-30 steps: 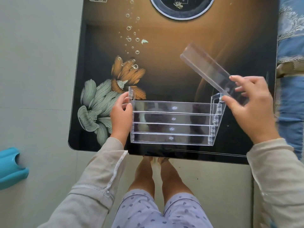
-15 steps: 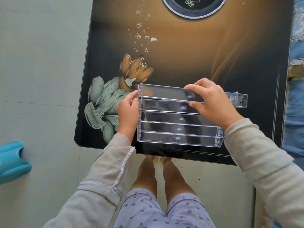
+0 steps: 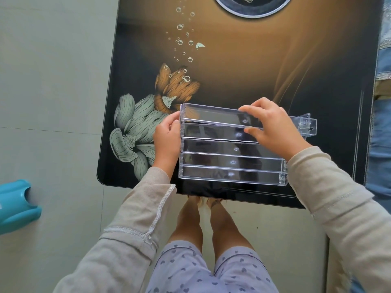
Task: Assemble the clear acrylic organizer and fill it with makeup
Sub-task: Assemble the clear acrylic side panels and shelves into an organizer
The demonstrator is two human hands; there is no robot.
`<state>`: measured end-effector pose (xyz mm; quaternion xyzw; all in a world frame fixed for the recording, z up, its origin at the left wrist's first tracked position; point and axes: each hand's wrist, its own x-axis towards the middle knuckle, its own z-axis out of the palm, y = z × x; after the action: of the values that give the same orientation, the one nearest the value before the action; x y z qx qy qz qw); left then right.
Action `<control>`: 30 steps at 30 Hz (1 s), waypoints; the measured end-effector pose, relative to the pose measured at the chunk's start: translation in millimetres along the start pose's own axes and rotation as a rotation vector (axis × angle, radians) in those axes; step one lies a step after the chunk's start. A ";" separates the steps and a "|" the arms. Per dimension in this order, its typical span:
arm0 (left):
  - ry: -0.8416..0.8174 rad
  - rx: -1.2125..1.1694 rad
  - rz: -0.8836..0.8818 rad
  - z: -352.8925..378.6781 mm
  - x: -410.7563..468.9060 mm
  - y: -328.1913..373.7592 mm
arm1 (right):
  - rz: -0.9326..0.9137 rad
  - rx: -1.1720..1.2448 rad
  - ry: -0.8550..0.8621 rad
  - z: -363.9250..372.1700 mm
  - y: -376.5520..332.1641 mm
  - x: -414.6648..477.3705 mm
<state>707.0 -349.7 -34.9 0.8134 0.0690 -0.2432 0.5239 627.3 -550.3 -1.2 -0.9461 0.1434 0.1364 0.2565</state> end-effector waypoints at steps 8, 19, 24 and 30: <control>0.006 -0.010 -0.031 1.2 1.9 0.1 | -0.020 -0.003 0.014 -3.7 1.9 1.2; 0.006 0.016 -0.025 1.9 3.0 -0.3 | -0.036 -0.013 -0.011 -3.0 2.1 6.8; 0.020 0.011 -0.030 2.5 1.7 2.0 | -0.031 -0.018 -0.021 -2.0 3.1 8.2; 0.039 0.043 -0.053 3.3 2.1 8.7 | -0.007 0.009 -0.031 1.9 2.6 8.2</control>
<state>711.0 -356.8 -29.9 0.8269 0.0954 -0.2427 0.4982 633.6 -553.1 -6.7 -0.9432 0.1366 0.1494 0.2635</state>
